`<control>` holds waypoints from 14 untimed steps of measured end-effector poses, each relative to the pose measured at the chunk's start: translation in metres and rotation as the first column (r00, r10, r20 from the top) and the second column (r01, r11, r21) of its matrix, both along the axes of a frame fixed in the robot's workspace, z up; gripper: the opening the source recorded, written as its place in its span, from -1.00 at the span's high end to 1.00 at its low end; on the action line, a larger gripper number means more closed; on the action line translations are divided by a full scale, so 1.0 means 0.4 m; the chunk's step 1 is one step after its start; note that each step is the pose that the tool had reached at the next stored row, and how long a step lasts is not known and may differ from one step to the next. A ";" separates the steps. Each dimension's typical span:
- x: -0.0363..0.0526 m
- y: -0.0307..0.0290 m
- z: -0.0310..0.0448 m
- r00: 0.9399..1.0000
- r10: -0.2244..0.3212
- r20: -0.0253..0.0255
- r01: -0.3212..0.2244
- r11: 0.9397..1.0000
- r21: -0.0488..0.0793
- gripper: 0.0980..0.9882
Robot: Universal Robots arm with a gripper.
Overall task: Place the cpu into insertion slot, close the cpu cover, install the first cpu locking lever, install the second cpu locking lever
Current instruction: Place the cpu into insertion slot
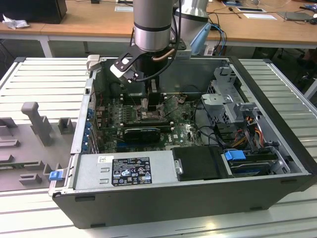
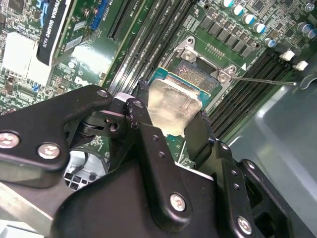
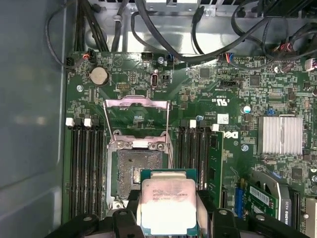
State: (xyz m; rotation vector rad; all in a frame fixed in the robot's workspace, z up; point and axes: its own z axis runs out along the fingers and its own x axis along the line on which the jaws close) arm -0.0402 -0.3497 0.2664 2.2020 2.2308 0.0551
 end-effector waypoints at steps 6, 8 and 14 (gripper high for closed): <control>0.000 0.000 -0.005 0.998 -0.057 0.000 0.057 0.998 0.000 0.03; 0.000 0.000 -0.013 0.998 -0.057 0.000 0.057 0.998 0.000 0.03; -0.002 0.004 -0.032 0.999 -0.048 0.000 0.048 0.999 0.001 0.03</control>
